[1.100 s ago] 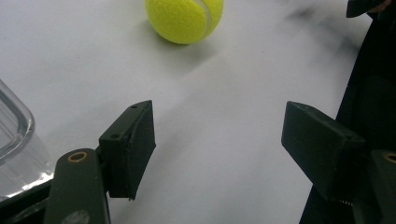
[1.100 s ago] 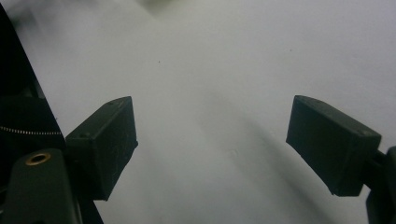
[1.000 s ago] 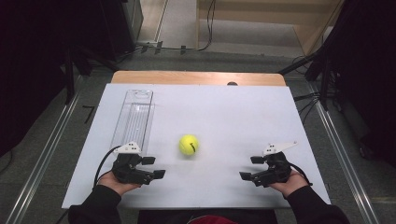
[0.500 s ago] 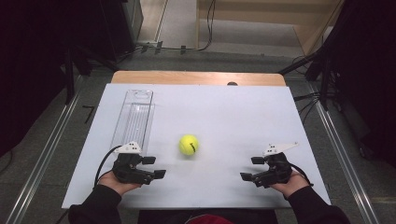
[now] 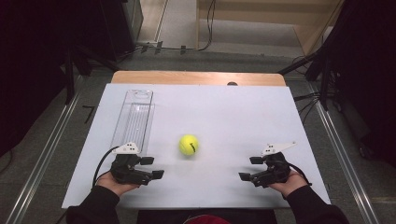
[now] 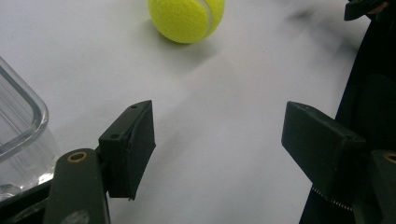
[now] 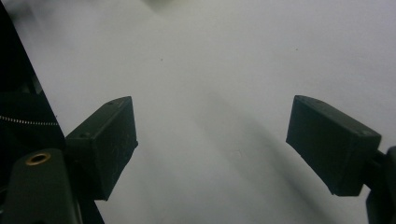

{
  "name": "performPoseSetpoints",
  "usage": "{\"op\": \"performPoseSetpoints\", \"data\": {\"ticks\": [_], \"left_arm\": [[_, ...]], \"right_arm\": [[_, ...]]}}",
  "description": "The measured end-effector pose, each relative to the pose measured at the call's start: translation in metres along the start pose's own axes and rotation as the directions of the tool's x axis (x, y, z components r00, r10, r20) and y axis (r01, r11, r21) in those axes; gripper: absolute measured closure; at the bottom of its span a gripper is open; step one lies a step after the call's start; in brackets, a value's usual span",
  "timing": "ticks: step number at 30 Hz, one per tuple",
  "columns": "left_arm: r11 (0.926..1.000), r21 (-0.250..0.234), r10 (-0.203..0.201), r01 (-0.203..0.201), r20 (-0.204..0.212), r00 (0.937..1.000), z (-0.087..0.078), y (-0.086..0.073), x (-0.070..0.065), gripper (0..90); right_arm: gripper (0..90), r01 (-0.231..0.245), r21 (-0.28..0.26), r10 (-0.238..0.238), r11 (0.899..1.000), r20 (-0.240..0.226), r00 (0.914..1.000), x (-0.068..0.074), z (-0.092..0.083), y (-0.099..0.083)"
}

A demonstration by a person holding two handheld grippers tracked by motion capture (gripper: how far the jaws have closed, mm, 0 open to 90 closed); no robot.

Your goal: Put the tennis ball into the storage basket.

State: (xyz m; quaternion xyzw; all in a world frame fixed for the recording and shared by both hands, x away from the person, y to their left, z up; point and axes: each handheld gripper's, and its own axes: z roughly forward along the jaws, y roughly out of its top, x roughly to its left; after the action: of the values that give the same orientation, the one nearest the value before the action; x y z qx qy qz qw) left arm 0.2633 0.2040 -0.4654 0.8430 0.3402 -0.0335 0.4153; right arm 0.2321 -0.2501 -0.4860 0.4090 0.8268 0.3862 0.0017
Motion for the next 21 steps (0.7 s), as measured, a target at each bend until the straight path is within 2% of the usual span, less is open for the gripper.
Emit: {"op": "performPoseSetpoints", "data": {"ticks": [10,13,18,21], "left_arm": [[1.0000,0.003,-0.001,0.001,0.003,1.0000,0.002,0.002,0.001,26.5],[1.0000,-0.005,-0.007,0.007,0.015,0.9999,0.001,0.003,0.001,26.5],[0.9997,-0.012,-0.022,0.022,0.026,0.9994,-0.002,0.007,-0.003,26.5],[0.9999,-0.011,-0.010,0.010,0.014,0.9998,-0.005,0.012,-0.007,26.5]], "right_arm": [[14.1,-0.007,0.003,0.007,1.000,0.010,0.9999,-0.001,0.000,-0.001],[14.1,-0.007,0.003,0.007,1.000,0.010,0.9999,-0.001,0.000,-0.001],[14.1,-0.005,0.003,0.005,1.000,0.008,1.0000,-0.001,-0.001,-0.001],[14.1,-0.004,0.004,0.004,1.000,0.007,1.0000,-0.001,-0.001,-0.001]]}}
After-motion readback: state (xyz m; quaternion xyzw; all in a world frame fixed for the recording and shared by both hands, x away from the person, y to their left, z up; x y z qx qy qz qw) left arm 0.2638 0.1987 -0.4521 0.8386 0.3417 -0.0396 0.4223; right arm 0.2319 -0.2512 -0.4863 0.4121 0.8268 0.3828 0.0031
